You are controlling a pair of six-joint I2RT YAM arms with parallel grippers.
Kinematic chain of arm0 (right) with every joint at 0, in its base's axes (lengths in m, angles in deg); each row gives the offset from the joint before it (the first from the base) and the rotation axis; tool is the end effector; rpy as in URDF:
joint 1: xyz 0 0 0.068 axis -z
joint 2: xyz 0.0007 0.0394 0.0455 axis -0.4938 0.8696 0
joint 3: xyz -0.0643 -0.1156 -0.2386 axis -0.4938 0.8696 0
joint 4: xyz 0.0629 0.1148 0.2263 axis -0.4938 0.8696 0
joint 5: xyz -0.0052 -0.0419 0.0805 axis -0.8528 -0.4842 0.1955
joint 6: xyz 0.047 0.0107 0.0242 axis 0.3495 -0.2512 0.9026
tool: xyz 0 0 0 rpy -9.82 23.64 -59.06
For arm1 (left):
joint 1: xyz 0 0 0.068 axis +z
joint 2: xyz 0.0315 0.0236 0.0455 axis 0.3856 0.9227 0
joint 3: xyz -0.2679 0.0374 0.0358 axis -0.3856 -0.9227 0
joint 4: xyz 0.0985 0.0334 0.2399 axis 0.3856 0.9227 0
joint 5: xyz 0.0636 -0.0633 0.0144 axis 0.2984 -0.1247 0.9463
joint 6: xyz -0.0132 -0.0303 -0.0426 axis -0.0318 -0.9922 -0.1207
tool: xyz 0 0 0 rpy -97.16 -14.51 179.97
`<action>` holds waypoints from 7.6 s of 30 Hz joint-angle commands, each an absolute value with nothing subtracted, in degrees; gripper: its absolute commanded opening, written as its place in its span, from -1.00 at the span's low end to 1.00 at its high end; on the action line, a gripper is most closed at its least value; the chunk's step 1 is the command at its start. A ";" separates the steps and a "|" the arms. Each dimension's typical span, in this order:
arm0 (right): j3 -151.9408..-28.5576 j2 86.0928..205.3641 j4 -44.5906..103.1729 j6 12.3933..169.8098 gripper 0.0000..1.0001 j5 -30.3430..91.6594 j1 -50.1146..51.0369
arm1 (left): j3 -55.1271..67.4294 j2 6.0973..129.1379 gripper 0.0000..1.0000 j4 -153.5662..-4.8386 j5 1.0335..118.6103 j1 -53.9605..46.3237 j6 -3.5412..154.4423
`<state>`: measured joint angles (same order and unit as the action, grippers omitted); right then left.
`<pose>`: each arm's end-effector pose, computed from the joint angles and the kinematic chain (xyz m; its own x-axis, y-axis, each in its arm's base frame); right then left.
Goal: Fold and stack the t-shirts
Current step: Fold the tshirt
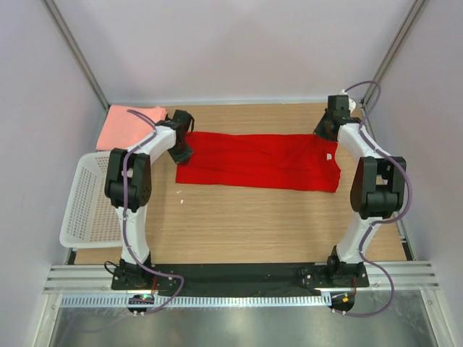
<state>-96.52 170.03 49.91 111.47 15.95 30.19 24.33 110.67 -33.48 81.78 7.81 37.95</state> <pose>0.4163 -0.0087 0.2485 -0.5808 0.4595 -0.6720 0.4084 0.8786 0.2477 0.4122 -0.1007 0.1800 -0.7353 -0.5643 -0.3753 -0.5771 0.8117 -0.0897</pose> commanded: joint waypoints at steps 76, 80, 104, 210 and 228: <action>-83.96 168.09 58.67 126.82 -0.34 19.59 29.68 | 9.04 89.42 -0.17 -40.27 68.52 7.12 43.17; -83.70 168.71 57.96 127.09 -0.31 19.68 29.59 | 8.86 89.51 -0.17 -40.45 68.35 7.04 42.91; -88.61 167.92 51.81 126.83 -0.98 25.12 25.81 | 8.51 89.42 -0.17 -40.89 68.43 7.12 42.73; -101.46 167.05 67.20 115.40 -0.13 24.51 38.73 | -0.80 96.63 -0.19 -46.25 72.12 -13.97 44.41; -99.34 169.49 60.69 128.84 -0.23 21.26 20.11 | -3.72 82.13 -0.13 -41.26 68.87 -16.78 36.14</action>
<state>-96.57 167.98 63.90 124.38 22.92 23.57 -7.10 86.16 -44.17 69.67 -16.69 37.23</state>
